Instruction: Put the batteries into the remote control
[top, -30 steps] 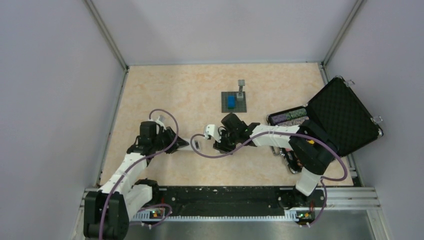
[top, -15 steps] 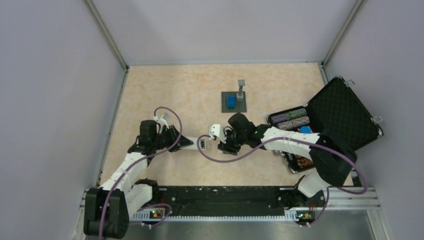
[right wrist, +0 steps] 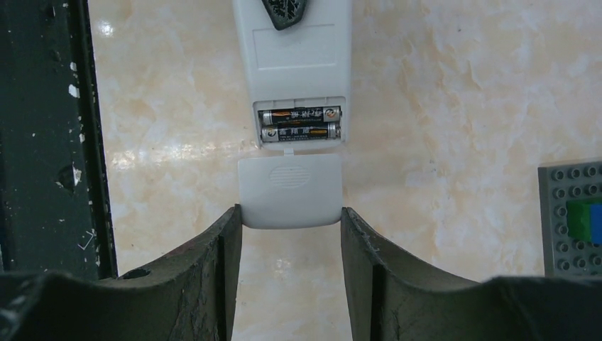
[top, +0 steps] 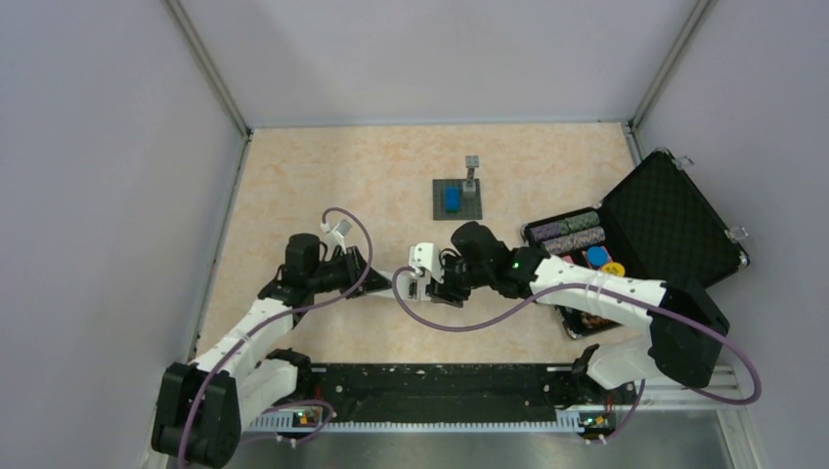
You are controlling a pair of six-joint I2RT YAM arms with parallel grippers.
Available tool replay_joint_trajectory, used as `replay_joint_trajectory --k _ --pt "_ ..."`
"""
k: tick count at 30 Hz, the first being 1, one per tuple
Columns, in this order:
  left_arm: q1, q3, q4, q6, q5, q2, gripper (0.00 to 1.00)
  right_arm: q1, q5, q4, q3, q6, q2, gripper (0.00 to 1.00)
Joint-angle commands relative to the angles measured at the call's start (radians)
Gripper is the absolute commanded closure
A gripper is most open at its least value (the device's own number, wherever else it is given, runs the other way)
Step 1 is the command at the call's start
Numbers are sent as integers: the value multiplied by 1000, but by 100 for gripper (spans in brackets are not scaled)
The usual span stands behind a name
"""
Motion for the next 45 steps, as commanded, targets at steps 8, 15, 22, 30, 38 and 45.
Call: replay_joint_trajectory --k 8,15,22,30,38,45 --pt "-27 35 61 -12 51 21 100 76 63 -9 109 23 53 61" --pt "-35 32 63 -16 50 19 100 86 101 -5 103 29 66 61" --pt "-40 33 67 -18 54 24 100 87 107 -3 103 28 82 61" --pt "-42 33 67 -18 56 26 100 88 132 10 108 28 107 62" --pt "-43 34 67 -18 59 29 100 88 134 30 104 30 106 62" --pt "-43 40 46 -6 38 25 100 87 139 36 85 24 83 63"
